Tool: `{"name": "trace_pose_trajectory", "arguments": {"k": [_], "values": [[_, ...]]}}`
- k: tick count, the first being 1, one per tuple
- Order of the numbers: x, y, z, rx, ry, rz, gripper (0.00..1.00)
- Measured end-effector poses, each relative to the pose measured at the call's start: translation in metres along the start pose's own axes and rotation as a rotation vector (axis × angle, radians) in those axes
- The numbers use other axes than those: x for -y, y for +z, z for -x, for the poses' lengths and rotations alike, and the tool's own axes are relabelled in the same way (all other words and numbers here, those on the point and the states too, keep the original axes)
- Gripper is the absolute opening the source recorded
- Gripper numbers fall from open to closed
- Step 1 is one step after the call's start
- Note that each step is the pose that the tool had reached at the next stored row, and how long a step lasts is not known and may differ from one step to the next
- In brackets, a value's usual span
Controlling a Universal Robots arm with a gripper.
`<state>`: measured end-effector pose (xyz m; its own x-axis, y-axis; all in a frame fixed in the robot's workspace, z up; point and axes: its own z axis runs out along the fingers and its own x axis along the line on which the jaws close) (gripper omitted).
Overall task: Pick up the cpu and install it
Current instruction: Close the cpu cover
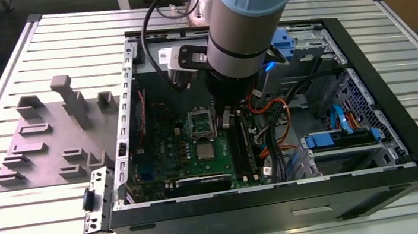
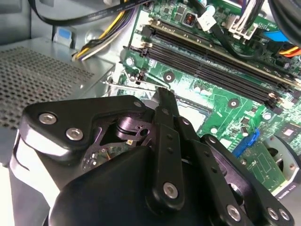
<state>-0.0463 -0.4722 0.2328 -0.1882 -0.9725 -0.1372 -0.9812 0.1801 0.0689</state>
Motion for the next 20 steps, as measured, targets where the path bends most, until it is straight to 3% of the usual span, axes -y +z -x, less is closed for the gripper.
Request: {"name": "trace_pose_trajectory", "arguments": {"k": [8,20], "values": [[0.004,0.0069,0.0101,0.0023,0.003,-0.0001,0.11],[0.0053,0.0096,0.0113,0.003,0.003,0.0001,0.11]]}}
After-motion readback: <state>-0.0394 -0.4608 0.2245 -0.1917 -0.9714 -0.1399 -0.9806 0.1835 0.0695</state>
